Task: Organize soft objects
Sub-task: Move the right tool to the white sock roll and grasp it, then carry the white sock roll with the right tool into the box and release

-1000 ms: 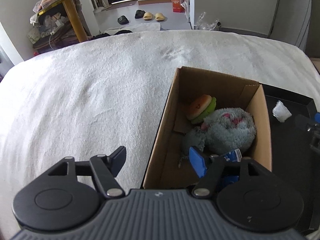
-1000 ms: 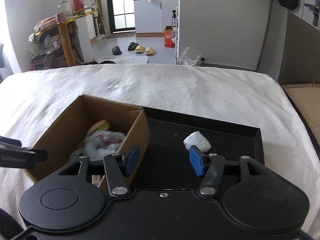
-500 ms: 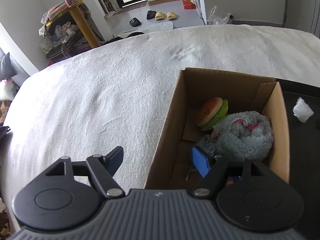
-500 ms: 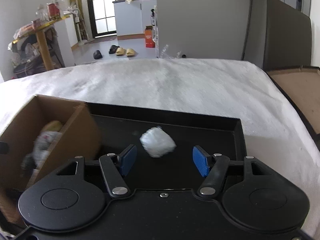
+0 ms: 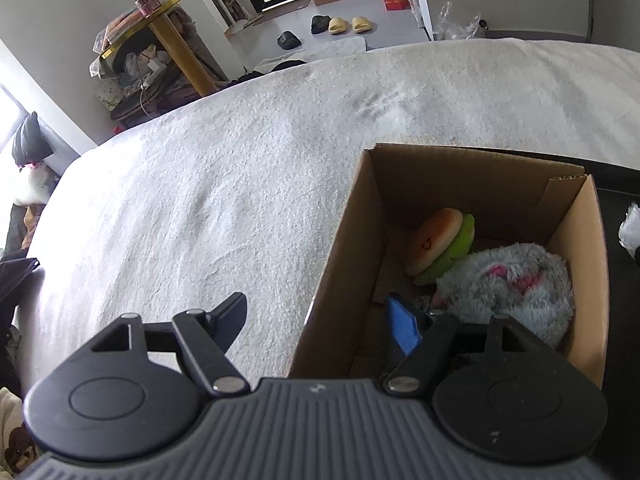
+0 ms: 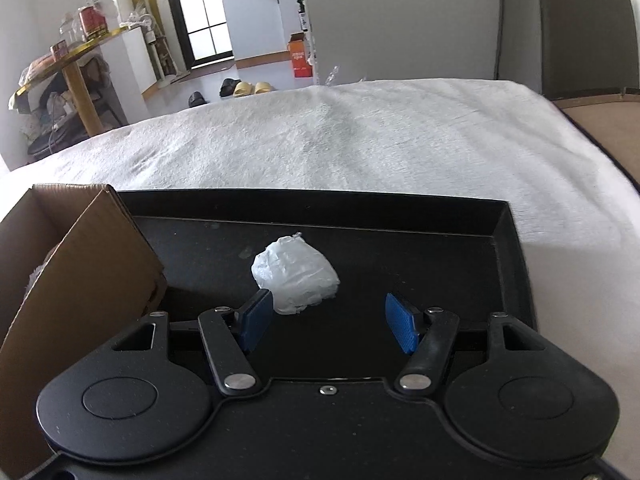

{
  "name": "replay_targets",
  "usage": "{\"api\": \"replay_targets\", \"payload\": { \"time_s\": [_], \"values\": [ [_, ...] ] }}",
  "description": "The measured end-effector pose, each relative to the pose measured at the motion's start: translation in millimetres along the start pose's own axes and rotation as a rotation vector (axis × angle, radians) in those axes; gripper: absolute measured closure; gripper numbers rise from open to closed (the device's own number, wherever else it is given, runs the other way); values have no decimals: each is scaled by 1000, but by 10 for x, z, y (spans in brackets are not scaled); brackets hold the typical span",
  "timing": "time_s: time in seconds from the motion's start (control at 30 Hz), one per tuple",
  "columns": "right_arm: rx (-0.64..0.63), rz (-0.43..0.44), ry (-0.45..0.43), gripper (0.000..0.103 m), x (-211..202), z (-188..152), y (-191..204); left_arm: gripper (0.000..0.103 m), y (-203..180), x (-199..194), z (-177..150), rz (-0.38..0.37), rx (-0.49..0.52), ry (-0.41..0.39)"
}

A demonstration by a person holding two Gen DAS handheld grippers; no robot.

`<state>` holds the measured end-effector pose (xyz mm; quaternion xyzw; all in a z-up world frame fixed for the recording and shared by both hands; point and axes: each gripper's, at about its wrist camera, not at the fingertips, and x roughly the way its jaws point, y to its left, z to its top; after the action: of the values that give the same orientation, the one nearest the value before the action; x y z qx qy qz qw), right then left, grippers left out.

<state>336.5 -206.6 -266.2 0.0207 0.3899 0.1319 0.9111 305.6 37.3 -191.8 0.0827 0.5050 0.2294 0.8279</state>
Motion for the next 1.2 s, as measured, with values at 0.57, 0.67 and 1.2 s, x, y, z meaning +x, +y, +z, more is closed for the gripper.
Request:
{"api": "replay_targets", "payload": {
  "time_s": [0.57, 0.67, 1.2],
  "values": [
    [-53, 68, -18, 59, 218, 57, 101, 29, 22, -93, -43, 35, 18, 7],
    [-53, 75, -16, 59, 140, 39, 77, 29, 10, -146, -99, 25, 25, 7],
    [4, -45, 52, 59, -495, -102, -24, 29, 128, -387, -311, -46, 7, -7]
  ]
}}
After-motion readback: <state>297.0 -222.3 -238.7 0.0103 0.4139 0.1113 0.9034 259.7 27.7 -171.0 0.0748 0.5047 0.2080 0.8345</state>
